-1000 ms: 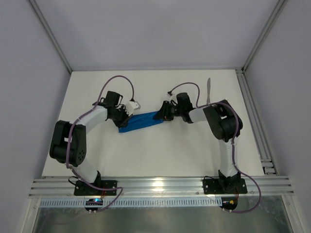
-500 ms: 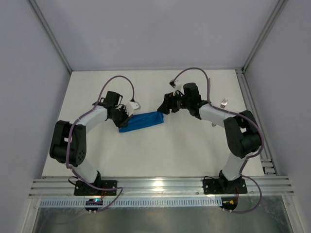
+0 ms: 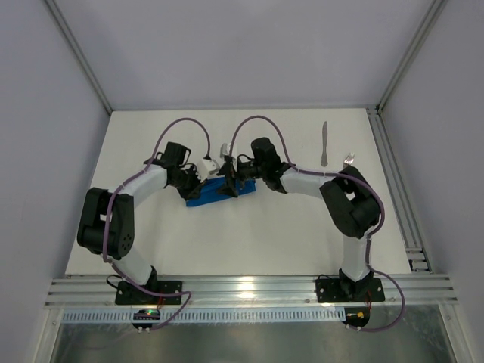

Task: Fold the napkin into a case and place the utensils inside
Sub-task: Fold the 2/3-rectangle-folded napkin at the center of the board.

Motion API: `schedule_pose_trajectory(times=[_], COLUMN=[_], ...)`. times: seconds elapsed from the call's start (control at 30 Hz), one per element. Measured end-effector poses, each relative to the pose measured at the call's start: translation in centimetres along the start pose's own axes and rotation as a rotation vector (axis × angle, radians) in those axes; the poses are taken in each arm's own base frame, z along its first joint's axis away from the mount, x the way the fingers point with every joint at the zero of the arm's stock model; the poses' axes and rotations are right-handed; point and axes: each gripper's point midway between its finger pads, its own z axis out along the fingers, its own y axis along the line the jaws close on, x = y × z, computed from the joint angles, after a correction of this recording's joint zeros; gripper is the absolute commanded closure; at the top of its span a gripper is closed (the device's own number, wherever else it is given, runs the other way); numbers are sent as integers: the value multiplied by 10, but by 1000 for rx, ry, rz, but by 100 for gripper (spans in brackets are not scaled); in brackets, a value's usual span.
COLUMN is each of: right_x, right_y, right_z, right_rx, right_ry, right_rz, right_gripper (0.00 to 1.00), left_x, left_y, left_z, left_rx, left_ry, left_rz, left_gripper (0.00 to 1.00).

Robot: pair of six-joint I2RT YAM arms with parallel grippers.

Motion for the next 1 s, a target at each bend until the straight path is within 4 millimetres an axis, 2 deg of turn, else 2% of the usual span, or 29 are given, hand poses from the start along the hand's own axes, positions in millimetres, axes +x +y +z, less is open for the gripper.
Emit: schedule_pose_trajectory(times=[0.1,0.27,0.3,0.33,0.43,0.5,0.57,0.63,0.73,0.87,1.0], right_x=[6,-14,-15,-17,-21,-20,-11,7,37,70,108], right_y=[2,2,2,0,-29,-59,-80,-96,-112,-115,-107], right_z=[9,2,-2,-5,-21,-37,-51,-61,-53,-41,-39], right_rx=[-18,2,14,27,106,187,260,329,390,424,451], right_ry=[20,-46,-51,-54,-49,-60,-59,-31,52,158,279], right_rz=[37,116,163,205,408,525,612,698,806,886,959], right_gripper=[25,25,27,37,50,51,50,50,58,59,57], left_x=[-1,-1,-1,-1,1,2,2,2,2,1,1], left_y=[-1,0,-1,-1,-2,-2,-2,-2,-2,0,0], left_z=[0,0,0,0,3,4,4,4,4,5,7], left_rx=[10,16,17,20,34,39,40,41,46,50,54], left_ry=[-10,-17,-16,-14,-4,-1,0,1,6,11,15], left_rz=[2,16,17,16,11,9,8,8,4,1,-1], left_gripper=[94,94,94,94,94,93,93,93,92,92,92])
